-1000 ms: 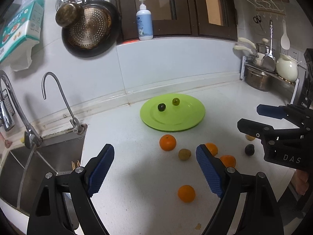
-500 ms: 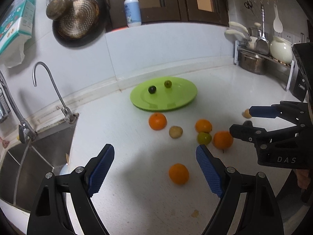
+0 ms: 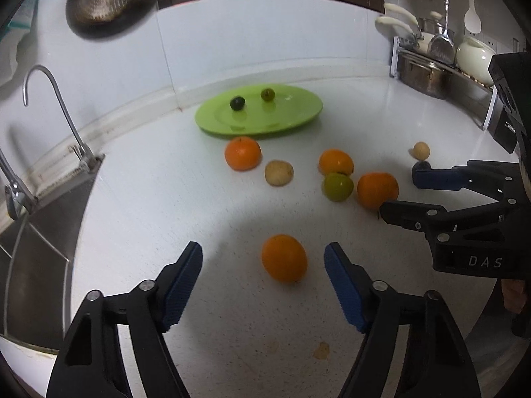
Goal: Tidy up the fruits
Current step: 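Withdraw both open tools from the plate toward the remaining fruits, then grasp a tangerine with the left tool while the right tool grasps a large orange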
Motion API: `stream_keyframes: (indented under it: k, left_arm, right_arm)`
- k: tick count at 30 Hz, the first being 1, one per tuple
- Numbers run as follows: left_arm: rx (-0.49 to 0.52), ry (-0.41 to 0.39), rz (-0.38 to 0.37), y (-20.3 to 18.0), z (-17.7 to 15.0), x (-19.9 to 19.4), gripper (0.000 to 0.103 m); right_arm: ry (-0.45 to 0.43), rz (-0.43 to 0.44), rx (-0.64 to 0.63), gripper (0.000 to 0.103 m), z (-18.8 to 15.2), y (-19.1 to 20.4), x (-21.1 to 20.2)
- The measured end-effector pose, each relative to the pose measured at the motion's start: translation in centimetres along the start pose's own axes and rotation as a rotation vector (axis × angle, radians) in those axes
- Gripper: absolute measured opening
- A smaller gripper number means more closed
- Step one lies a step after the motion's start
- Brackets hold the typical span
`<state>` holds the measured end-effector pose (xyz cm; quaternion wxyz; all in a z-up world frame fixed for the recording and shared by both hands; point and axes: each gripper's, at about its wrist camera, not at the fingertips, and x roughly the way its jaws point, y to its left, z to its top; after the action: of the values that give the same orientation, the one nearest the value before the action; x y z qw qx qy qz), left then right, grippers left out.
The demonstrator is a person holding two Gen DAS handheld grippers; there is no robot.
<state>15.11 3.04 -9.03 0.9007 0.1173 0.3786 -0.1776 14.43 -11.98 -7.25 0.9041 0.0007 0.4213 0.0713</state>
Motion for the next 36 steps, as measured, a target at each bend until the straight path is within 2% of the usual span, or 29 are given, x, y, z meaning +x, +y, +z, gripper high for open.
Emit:
stream_keyframes:
  k: [6, 11, 19, 26, 36]
  left_arm:
    - [-0.023, 0.036, -0.050, 0.0, -0.3, 1.0, 0.060]
    - [-0.020, 0.054, -0.057, -0.1, -0.2, 1.6, 0.049]
    - [-0.027, 0.078, -0.098, 0.0, -0.1, 2.1, 0.033]
    - [-0.033, 0.076, -0.097, 0.2, 0.1, 2.1, 0.033]
    - [-0.050, 0.053, -0.105, 0.6, 0.8, 1.5, 0.033]
  right_arm:
    - [0.026, 0.017, 0.004, 0.058, 0.0, 0.0, 1.0]
    - [0.027, 0.024, 0.018, 0.058, 0.4, -0.2, 1.6]
    - [0.050, 0.044, 0.025, 0.048, 0.6, -0.3, 2.6]
    - [0.047, 0.045, 0.025, 0.042, 0.6, -0.1, 2.9]
    - [0.036, 0.038, 0.029, 0.041, 0.6, 0.0, 2.7]
